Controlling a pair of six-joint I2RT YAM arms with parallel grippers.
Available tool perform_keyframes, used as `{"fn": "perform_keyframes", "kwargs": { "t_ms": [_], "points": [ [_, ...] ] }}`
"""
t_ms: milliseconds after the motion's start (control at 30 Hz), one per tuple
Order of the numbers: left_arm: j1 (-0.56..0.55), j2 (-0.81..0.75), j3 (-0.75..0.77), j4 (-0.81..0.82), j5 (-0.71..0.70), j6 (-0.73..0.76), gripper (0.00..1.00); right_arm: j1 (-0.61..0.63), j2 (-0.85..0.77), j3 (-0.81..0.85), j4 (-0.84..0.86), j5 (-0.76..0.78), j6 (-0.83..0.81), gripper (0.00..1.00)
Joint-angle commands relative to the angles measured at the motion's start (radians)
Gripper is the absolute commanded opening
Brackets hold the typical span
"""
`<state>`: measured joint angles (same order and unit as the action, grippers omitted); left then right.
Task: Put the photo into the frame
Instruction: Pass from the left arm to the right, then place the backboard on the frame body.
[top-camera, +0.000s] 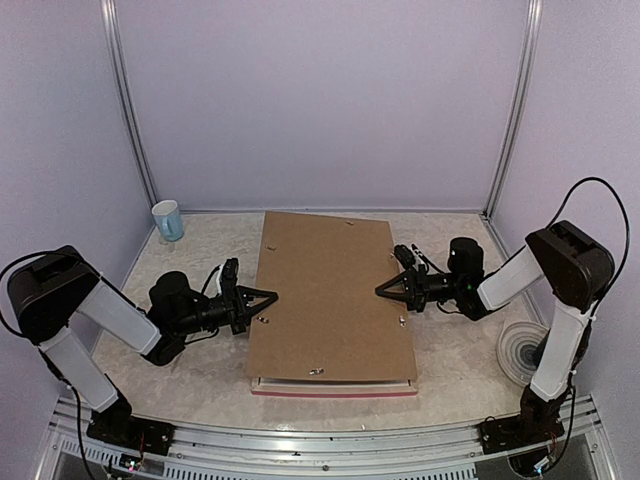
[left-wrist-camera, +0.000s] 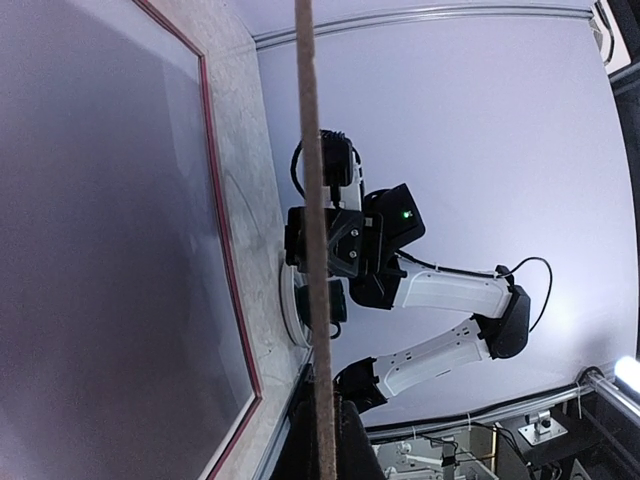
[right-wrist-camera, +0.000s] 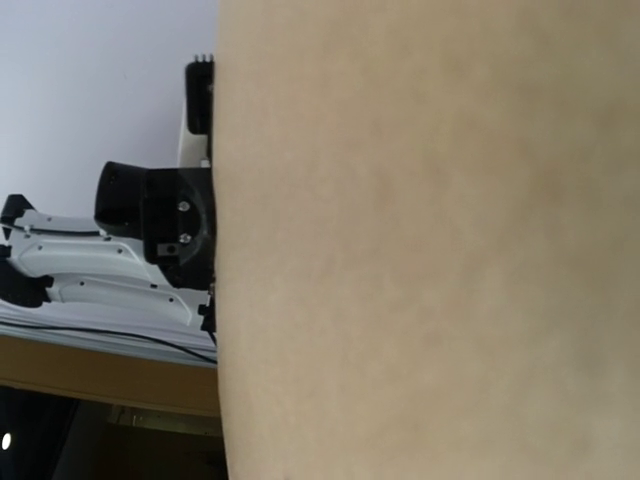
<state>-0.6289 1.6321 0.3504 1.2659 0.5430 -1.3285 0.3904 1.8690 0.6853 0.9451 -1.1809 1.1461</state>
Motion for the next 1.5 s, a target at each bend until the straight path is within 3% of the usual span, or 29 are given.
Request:
{"fn": "perform_keyframes", "kwargs": {
  "t_ms": [0,233,600,1133,1467],
  "points": [
    [0.001,0.003,0.006,0.137,0.019,0.007,0.0,0.01,0.0,0.008,0.035,-0.035,0.031,0.15],
    [0.009,0.011,-0.002,0.154,0.022,-0.001,0.02,0.01,-0.002,0.008,0.087,-0.046,0.084,0.06],
    [0.021,0.011,-0.019,0.179,0.028,-0.013,0.24,0.007,-0.009,-0.006,0.18,-0.061,0.163,0.0],
    [0.063,-0.046,-0.061,0.136,0.025,0.007,0.63,-0.049,-0.071,-0.017,0.034,-0.06,0.073,0.0],
    [0.083,-0.125,-0.076,-0.018,-0.016,0.071,0.72,-0.065,-0.082,-0.043,0.035,-0.053,0.08,0.0]
  ]
}}
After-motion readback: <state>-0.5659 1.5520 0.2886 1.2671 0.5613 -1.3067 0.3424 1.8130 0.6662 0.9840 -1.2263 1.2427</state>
